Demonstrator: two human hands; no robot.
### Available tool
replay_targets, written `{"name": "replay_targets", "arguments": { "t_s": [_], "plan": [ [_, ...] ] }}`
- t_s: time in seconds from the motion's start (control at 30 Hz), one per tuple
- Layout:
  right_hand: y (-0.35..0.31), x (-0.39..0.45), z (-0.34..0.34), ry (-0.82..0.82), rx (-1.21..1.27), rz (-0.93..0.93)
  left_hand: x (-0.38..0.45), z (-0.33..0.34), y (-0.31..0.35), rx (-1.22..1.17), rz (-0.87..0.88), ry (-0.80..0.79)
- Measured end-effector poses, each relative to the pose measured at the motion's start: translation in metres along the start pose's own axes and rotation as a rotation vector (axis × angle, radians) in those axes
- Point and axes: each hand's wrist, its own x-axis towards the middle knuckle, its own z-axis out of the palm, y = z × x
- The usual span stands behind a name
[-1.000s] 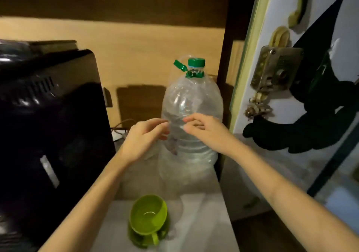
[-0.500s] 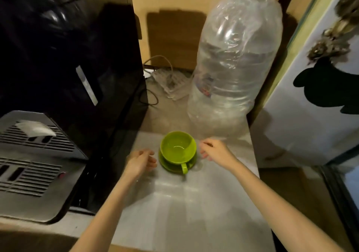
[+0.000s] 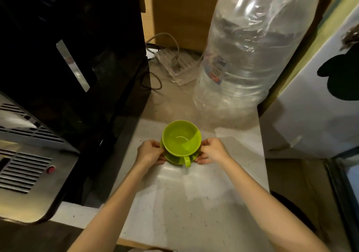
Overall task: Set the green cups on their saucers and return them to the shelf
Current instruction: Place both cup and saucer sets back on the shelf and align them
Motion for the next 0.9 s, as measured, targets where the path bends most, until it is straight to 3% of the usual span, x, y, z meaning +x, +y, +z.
{"name": "replay_targets", "arguments": {
  "t_s": [0.27, 0.47, 0.9],
  "plan": [
    [-0.002, -0.004, -0.005, -0.027, 0.024, 0.010, -0.001, -0.002, -0.001, -0.021, 0.056, -0.079],
    [-0.023, -0.034, -0.023, -0.065, 0.136, -0.085, -0.018, -0.008, 0.026, -0.141, 0.086, -0.188],
    [-0.128, -0.153, -0.087, -0.025, 0.402, -0.454, -0.115, -0.026, 0.159, -0.293, 0.498, -0.205]
  ]
}}
